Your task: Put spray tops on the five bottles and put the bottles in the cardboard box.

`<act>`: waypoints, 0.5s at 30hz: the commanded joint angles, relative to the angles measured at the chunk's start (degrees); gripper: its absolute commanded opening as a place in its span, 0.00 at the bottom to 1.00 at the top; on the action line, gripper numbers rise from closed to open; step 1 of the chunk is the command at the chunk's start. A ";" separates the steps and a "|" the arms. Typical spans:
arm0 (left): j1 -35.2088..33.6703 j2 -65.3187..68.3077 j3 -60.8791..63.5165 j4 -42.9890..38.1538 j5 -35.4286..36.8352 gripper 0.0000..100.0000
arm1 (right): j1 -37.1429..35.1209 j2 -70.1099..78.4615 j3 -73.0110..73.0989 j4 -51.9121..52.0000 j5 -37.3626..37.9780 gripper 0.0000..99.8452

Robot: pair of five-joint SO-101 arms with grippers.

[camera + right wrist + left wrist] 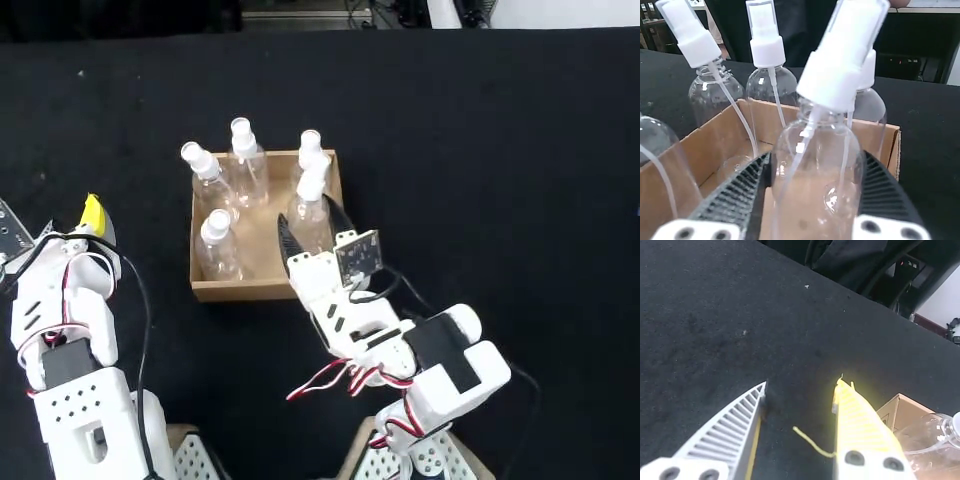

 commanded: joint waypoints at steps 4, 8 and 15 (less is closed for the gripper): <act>-0.48 -1.41 -0.92 -1.49 0.53 0.20 | -0.79 -0.66 -1.10 0.26 -0.18 0.28; -0.48 -1.41 -0.92 -1.49 0.53 0.20 | -0.79 -0.66 -1.10 0.09 -0.18 0.28; -0.48 -1.41 -0.92 -1.49 0.53 0.20 | -0.88 -1.71 -0.84 0.44 -0.18 0.28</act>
